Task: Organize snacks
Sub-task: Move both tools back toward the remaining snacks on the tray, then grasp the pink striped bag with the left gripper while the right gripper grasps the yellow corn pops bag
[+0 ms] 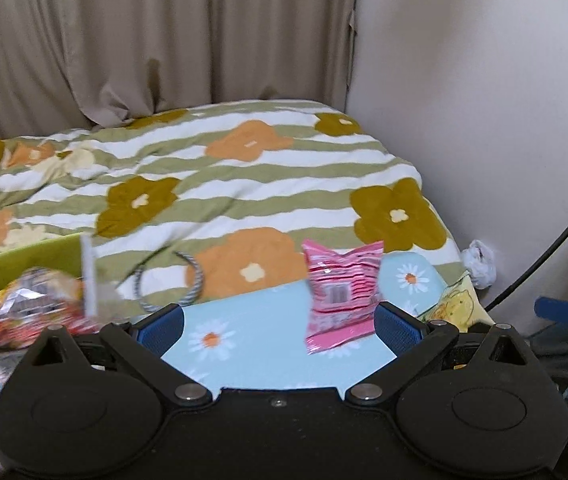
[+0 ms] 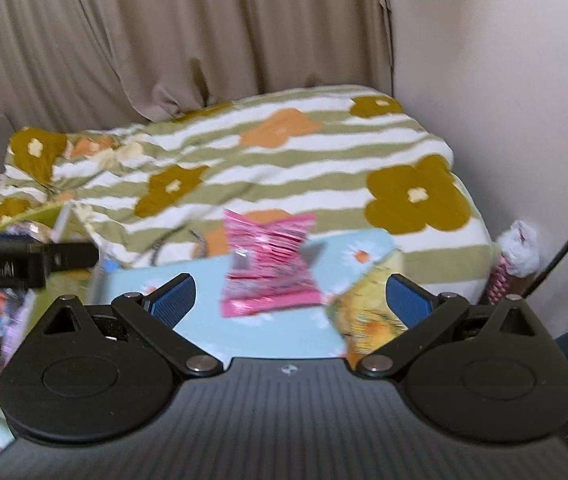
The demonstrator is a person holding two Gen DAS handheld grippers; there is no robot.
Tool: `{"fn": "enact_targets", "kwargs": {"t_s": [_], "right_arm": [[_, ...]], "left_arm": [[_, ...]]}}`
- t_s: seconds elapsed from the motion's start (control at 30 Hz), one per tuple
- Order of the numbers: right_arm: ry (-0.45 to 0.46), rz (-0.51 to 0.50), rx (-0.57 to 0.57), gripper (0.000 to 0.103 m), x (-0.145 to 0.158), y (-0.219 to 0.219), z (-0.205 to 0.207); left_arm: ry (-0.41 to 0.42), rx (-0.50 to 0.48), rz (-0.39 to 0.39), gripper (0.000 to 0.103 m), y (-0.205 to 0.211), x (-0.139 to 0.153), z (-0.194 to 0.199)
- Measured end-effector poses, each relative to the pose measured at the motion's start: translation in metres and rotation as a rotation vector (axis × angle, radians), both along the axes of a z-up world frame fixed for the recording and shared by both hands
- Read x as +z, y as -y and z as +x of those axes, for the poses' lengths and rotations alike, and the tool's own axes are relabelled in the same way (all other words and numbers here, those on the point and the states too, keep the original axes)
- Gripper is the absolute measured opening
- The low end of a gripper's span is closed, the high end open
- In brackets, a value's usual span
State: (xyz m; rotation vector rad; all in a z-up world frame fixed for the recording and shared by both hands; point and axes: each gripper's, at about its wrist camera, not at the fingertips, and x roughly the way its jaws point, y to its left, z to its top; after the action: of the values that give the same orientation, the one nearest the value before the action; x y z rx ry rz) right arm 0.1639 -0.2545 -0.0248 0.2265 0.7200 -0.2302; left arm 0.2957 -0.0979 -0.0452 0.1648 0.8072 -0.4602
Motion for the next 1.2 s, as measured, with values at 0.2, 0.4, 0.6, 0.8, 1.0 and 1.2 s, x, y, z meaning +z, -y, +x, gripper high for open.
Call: {"fn": "enact_targets", "kwargs": {"t_s": [0.2,0.4,0.6,0.8,1.0,1.2], "right_arm": [[-0.052,-0.027,0.021,0.103,-0.032,0.034,0.014],[-0.113,-0.051,0.058,0.103,-0.066,0.054,0.034],[-0.140,-0.068,0.094,0.103,-0.086,0.065,0.044],[-0.156,-0.043,0.134,0.103,-0.100,0.068,0.048],[-0.176,-0.024,0.147,0.097,-0.110,0.066,0.050],[-0.188,-0.022,0.151,0.096,-0.114,0.065,0.053]], "left_arm": [[-0.040,-0.017,0.019,0.103,0.054,-0.040,0.030],[-0.096,-0.053,0.022,0.103,0.091,-0.084,0.059],[-0.114,-0.091,0.037,0.102,0.114,-0.116,0.081],[-0.167,-0.112,0.018,0.091,0.121,-0.139,0.096],[-0.190,-0.138,0.017,0.079,0.124,-0.146,0.095],[-0.183,-0.149,0.024,0.072,0.123,-0.142,0.089]]}}
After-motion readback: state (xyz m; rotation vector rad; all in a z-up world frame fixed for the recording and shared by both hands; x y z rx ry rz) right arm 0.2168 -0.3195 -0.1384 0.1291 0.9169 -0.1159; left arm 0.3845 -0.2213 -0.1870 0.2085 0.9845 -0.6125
